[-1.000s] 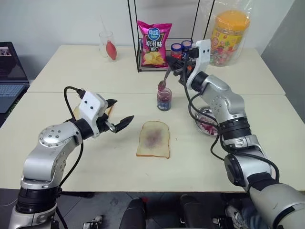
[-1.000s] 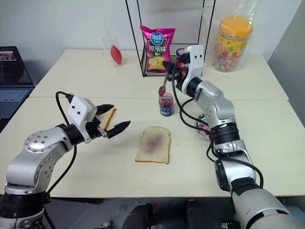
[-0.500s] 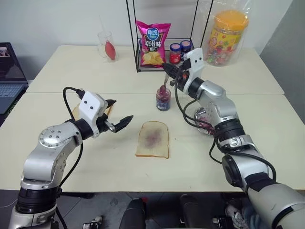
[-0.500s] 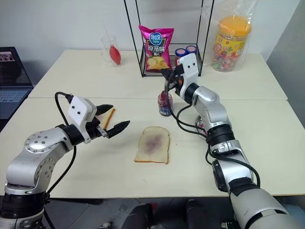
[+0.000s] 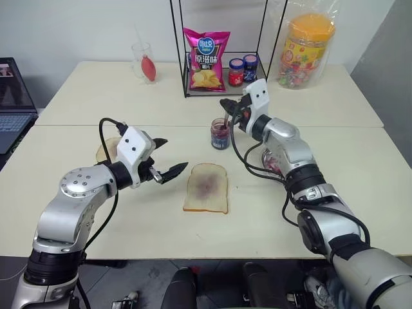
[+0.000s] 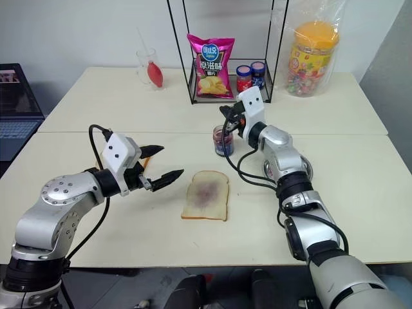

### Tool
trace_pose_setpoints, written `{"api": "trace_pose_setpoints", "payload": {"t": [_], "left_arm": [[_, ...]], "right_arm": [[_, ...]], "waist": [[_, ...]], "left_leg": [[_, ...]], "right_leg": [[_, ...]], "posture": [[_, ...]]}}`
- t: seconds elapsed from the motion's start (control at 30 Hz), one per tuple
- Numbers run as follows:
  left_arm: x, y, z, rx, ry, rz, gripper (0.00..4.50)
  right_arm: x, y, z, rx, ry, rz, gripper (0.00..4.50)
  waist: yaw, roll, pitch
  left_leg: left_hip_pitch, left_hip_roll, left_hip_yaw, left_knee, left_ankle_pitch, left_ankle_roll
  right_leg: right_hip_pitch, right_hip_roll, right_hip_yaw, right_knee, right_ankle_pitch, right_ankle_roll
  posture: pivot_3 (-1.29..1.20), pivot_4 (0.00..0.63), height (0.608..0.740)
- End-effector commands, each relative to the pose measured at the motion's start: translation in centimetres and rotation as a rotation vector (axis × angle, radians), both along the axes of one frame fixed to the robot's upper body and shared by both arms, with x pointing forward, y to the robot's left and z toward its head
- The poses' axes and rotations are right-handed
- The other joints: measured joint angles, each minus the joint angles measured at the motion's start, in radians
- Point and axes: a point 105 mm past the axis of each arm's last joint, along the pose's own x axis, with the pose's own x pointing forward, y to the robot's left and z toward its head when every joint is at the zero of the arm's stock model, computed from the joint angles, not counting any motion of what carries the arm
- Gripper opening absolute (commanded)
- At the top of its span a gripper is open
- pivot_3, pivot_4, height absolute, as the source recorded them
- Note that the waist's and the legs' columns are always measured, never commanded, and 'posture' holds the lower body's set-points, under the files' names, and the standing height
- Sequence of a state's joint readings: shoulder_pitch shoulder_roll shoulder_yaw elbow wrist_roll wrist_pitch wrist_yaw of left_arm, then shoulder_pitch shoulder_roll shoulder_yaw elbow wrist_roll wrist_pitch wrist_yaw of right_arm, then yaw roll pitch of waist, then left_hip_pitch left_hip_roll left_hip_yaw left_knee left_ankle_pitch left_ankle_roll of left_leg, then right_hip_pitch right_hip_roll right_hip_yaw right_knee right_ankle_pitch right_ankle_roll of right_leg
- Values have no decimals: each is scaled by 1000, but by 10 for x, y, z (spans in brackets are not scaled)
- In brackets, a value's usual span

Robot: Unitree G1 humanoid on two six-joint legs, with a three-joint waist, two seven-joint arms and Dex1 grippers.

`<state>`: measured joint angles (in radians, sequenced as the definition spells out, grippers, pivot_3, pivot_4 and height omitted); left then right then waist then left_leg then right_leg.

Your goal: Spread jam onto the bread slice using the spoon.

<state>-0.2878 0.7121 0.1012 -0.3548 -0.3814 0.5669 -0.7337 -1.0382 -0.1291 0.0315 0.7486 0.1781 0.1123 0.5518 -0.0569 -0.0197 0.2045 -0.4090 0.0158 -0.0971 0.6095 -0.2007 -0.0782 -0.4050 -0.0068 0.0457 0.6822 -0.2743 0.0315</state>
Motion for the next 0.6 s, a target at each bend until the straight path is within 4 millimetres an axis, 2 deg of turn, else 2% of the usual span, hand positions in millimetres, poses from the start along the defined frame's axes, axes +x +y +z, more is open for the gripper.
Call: {"api": "trace_pose_setpoints", "payload": {"t": [0.03, 0.27, 0.6], "left_arm": [[-2, -3, 10, 16, -46, -19, 4500], [0, -2, 9, 18, -52, -14, 4500], [2, -2, 7, 13, -57, -7, 4500]], "right_arm": [[-2, 6, 11, 45, 9, 29, 21], [-4, 12, 5, 73, 112, 51, 21], [-1, 4, 22, 205, 193, 40, 21]], "waist": [[0, 0, 0], [0, 0, 0], [0, 0, 0]], "left_leg": [[0, 0, 0, 0, 0, 0], [0, 0, 0, 0, 0, 0], [0, 0, 0, 0, 0, 0]], "right_leg": [[0, 0, 0, 0, 0, 0], [0, 0, 0, 0, 0, 0], [0, 0, 0, 0, 0, 0]], "posture": [[0, 150, 740], [0, 150, 740], [0, 150, 740]]}}
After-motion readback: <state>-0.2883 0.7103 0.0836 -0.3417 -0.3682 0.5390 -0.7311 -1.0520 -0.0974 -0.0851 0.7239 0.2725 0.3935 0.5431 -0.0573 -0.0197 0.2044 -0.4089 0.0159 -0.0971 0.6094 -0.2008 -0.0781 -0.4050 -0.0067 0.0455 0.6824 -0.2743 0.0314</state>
